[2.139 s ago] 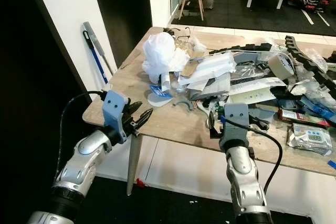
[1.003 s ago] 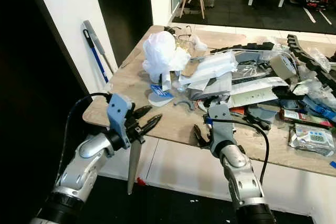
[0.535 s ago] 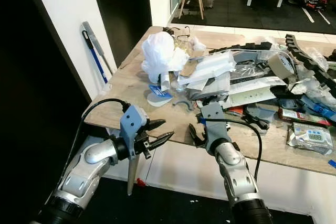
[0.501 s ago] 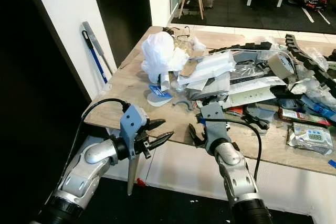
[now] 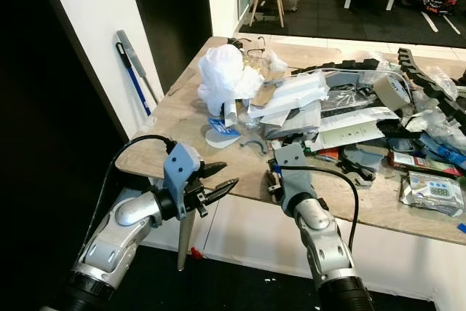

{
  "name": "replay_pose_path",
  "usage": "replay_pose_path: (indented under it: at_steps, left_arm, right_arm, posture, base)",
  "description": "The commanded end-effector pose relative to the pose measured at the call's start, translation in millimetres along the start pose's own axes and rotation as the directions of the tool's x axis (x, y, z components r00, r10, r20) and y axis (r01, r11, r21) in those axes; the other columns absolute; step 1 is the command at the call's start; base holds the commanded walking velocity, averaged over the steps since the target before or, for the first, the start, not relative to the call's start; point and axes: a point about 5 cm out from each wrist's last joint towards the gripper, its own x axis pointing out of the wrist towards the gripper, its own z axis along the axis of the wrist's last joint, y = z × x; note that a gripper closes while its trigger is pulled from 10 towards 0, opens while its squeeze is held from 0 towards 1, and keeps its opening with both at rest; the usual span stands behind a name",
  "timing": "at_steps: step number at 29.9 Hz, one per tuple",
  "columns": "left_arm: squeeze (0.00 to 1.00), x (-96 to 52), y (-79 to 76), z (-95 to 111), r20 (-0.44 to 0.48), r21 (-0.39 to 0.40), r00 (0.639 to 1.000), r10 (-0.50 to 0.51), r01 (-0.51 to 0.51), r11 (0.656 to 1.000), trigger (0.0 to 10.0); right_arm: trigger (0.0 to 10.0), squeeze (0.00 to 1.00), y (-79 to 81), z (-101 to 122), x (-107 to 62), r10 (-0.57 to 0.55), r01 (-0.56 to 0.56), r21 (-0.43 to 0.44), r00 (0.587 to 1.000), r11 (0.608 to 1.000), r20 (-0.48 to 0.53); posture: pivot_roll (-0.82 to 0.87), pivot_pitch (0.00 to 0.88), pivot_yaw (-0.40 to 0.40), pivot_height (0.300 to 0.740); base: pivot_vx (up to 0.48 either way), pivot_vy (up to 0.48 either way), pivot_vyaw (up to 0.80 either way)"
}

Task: Picking trash to rubbish bin

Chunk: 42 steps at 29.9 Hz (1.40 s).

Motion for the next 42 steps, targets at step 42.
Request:
replay_pose_path:
  at_steps: [42]
  left_arm:
    - [0.0, -5.0, 16.7, 2, 0.009, 0.017, 0.991, 0.13, -0.13, 0.991, 10.0]
  right_arm:
    - [0.0, 0.0, 20.0, 54, -17.6, 0.082, -0.084, -0.01, 0.934, 0.996, 0.347]
  posture:
    - [-0.07, 0.075, 0.069, 0.74]
  base:
    - [0.0, 0.0, 0.0]
